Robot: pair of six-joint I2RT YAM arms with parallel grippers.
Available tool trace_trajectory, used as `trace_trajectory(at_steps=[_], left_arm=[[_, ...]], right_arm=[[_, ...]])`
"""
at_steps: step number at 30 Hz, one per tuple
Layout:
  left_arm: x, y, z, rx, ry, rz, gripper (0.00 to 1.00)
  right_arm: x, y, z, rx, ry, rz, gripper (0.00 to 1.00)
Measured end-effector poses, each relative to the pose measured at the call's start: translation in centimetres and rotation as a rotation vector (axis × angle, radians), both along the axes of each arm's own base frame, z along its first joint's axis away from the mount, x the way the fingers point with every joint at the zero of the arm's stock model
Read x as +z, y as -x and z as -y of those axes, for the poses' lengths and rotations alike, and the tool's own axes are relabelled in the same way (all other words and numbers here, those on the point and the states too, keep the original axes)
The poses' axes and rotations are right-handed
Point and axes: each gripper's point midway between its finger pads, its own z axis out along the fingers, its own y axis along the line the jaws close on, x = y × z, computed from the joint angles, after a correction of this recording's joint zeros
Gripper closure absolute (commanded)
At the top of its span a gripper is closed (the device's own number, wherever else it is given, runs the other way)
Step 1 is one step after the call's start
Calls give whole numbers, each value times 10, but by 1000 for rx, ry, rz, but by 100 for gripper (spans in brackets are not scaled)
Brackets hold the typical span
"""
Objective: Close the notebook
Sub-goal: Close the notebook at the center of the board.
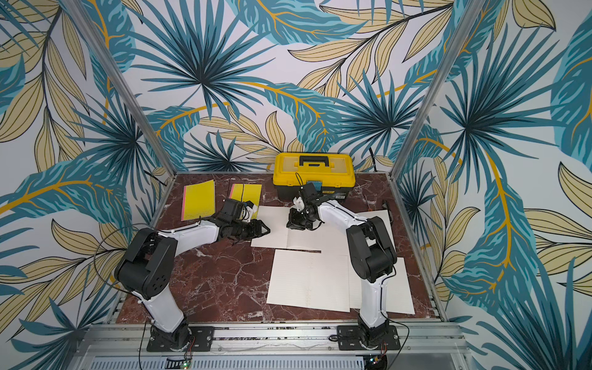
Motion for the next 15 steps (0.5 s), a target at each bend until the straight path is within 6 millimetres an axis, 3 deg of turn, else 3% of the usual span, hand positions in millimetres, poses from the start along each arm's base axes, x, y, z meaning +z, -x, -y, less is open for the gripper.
trace_trajectory(at_steps=[4,15], left_arm=[[1,-2,-8,19,0,2,40],[3,-7,-23,44,-8,5,40]], right_arm=[[-12,-6,-8,7,-2,-14,84],[-21,-28,-13,0,14,-2,85]])
